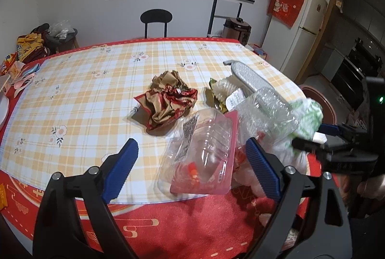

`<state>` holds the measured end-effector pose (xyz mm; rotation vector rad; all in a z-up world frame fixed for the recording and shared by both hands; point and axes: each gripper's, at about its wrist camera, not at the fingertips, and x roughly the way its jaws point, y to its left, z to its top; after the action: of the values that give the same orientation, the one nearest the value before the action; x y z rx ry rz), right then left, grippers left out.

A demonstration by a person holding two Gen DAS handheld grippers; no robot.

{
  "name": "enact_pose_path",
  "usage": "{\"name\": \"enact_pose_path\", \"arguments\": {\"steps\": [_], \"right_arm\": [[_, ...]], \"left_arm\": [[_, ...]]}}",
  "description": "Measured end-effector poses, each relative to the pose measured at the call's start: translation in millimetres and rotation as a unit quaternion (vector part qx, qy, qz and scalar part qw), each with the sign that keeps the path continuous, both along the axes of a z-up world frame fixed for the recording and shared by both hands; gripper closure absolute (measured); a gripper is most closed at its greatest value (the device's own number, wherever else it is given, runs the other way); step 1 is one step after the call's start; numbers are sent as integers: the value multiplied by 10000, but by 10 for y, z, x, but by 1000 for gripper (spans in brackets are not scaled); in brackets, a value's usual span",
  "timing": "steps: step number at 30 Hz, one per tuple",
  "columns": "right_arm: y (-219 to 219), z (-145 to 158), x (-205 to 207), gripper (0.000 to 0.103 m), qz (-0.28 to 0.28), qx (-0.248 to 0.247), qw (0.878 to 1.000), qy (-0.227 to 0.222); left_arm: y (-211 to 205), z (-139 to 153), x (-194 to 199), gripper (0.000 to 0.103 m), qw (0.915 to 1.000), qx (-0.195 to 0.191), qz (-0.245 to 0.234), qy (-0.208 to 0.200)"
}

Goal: Collect trash
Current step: 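Lower the right gripper onto the white-and-green plastic bag and close, then grasp the clear plastic container rim with the left gripper while right holds bag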

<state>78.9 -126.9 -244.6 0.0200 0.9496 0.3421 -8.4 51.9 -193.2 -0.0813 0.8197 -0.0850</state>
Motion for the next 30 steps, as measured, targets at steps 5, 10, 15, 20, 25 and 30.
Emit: {"name": "enact_pose_path", "arguments": {"steps": [5, 10, 15, 20, 25, 30], "right_arm": [[-23, 15, -13, 59, -7, 130, 9999, -11], [-39, 39, -46, 72, 40, 192, 9998, -55], [-64, 56, -64, 78, 66, 257, 9996, -92], [-82, 57, -67, 79, 83, 294, 9995, -113], [-79, 54, -61, 80, 125, 318, 9993, -134], [-92, 44, -50, 80, 126, 351, 9992, -128]], "left_arm": [[-74, -121, 4, 14, 9996, 133, -225, 141], [-221, -296, 25, 14, 9971, 523, -518, 217], [-274, -476, 90, 12, 9945, 737, -590, 458], [-341, -578, 127, 10, 9917, 880, -701, 629], [-404, -690, 171, 10, 9862, 1320, -708, 703], [-399, -806, 208, 11, 9826, 1545, -624, 823]]}}
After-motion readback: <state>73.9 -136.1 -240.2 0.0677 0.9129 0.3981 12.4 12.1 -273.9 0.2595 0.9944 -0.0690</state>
